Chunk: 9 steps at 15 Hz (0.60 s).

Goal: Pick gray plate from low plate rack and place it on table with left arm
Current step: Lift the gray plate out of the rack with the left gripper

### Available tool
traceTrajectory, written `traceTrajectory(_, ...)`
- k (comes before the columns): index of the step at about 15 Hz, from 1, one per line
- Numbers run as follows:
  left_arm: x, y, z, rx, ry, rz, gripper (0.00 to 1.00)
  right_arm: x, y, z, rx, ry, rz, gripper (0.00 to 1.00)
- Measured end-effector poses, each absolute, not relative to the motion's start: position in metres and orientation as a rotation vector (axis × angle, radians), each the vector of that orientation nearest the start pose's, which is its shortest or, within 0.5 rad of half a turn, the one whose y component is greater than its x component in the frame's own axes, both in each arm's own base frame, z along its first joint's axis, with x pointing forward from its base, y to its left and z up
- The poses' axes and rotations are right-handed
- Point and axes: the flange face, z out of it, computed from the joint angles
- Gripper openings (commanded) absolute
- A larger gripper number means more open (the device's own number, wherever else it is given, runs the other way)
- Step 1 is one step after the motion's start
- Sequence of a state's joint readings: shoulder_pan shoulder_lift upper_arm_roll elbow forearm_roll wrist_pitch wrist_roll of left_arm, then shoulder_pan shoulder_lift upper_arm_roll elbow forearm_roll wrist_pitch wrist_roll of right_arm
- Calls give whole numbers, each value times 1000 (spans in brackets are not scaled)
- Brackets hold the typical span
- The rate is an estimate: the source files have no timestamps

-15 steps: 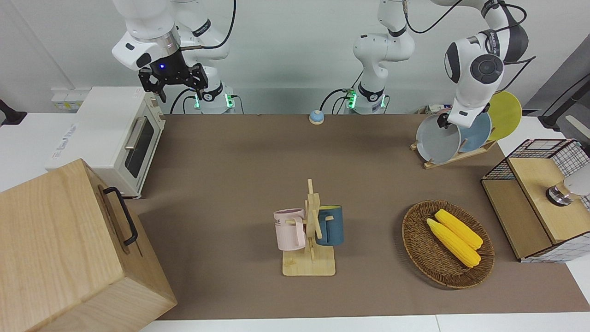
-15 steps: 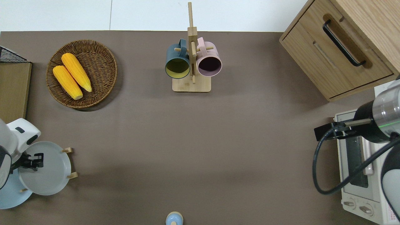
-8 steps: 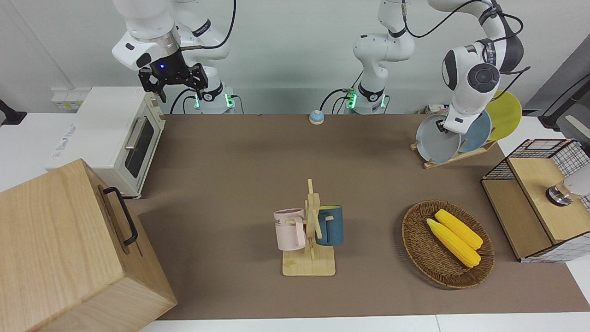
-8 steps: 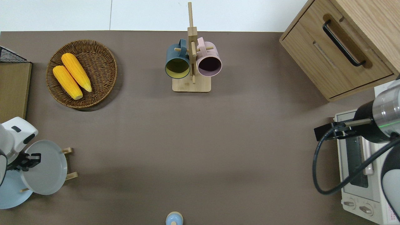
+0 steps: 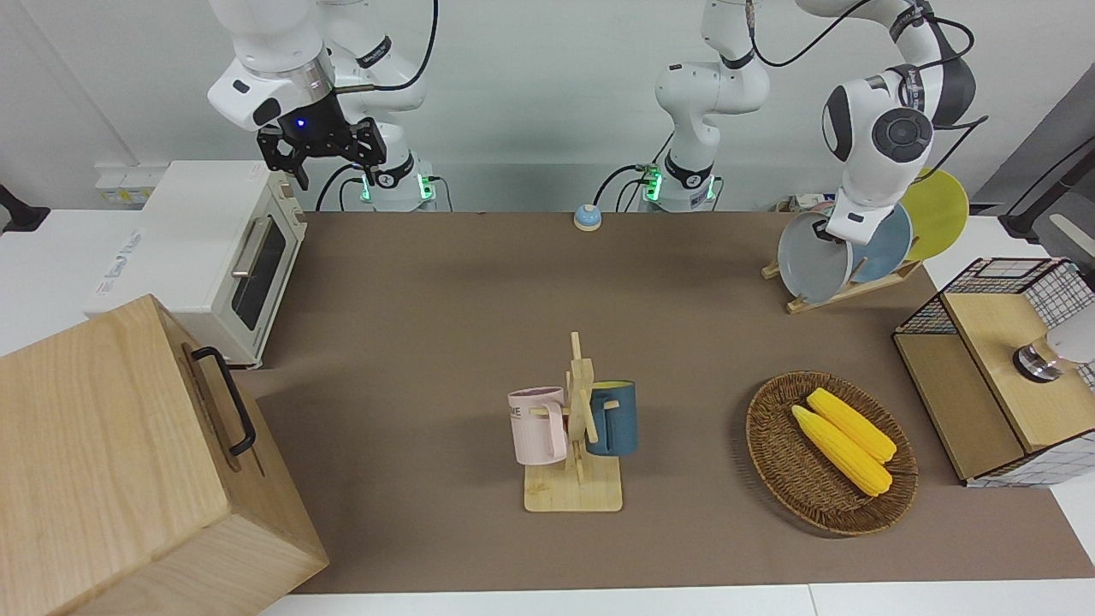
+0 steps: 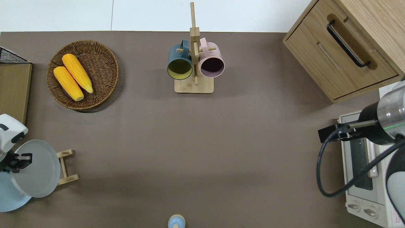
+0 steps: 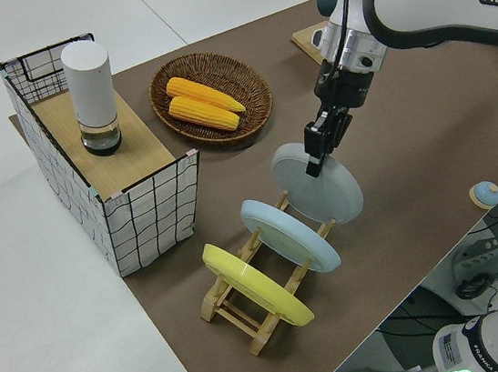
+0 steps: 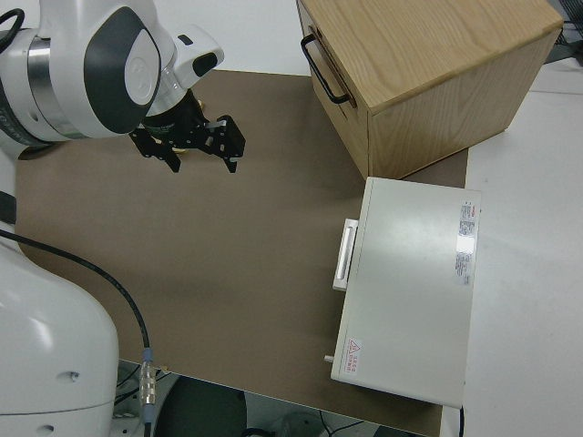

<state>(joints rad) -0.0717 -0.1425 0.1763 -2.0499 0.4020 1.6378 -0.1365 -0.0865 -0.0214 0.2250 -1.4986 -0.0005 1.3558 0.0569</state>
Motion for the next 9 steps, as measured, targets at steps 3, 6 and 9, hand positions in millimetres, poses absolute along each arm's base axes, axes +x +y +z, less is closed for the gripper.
traceTrajectory(3,480,74,521,-2748,-211,365,0,520,74,652,-3150,-128,191,990)
traceTrajectory(6,480,53,537,-2889,-239,358,0,520,74,652,-3150,-128,191,990)
traceTrajectory(9,481,24,536,-3063,-254,387,0,520,74,652,-3150,-128,191,990)
